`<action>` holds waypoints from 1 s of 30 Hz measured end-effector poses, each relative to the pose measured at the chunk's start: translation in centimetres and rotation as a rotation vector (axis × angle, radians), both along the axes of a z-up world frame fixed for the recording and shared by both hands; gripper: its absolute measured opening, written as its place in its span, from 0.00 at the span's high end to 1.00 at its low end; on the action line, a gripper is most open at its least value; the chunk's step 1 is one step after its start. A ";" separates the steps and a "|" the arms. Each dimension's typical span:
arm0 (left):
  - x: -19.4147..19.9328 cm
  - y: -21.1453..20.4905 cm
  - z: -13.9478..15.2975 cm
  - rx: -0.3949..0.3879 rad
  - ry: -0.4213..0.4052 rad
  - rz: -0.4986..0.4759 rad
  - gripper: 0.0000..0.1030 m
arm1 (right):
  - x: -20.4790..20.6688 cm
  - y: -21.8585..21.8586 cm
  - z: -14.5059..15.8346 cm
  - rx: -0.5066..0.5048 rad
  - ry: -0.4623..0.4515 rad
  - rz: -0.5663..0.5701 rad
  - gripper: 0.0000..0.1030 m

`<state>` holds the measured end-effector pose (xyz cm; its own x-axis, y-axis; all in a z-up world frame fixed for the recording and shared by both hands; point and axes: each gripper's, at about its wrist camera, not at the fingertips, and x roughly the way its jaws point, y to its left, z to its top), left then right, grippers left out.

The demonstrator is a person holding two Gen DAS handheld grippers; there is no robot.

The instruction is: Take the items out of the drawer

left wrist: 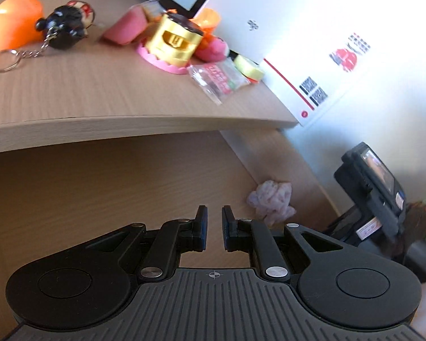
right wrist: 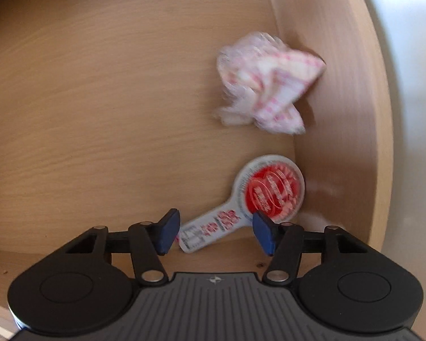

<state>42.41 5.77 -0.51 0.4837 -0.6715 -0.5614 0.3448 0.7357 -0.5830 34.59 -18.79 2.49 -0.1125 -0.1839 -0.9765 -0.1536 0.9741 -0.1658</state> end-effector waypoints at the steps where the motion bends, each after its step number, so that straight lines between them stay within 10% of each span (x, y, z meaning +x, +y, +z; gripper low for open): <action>1: 0.0 0.0 0.0 -0.001 0.000 0.001 0.89 | 0.1 0.7 0.0 0.008 -0.015 0.022 0.43; 7: 0.1 -0.2 0.1 0.014 0.000 0.019 0.89 | 1.0 4.8 1.8 0.279 -0.067 0.115 0.53; 13: 0.3 -0.4 0.3 0.019 0.011 -0.007 0.89 | 1.1 2.5 3.8 0.048 -0.129 0.167 0.42; 19: 0.1 -0.1 0.4 0.026 0.019 -0.014 0.89 | 1.4 -1.4 2.0 0.054 -0.094 -0.016 0.41; 30: 0.4 0.0 0.2 0.018 0.043 -0.030 0.89 | -0.7 0.8 1.1 -0.032 0.020 0.242 0.34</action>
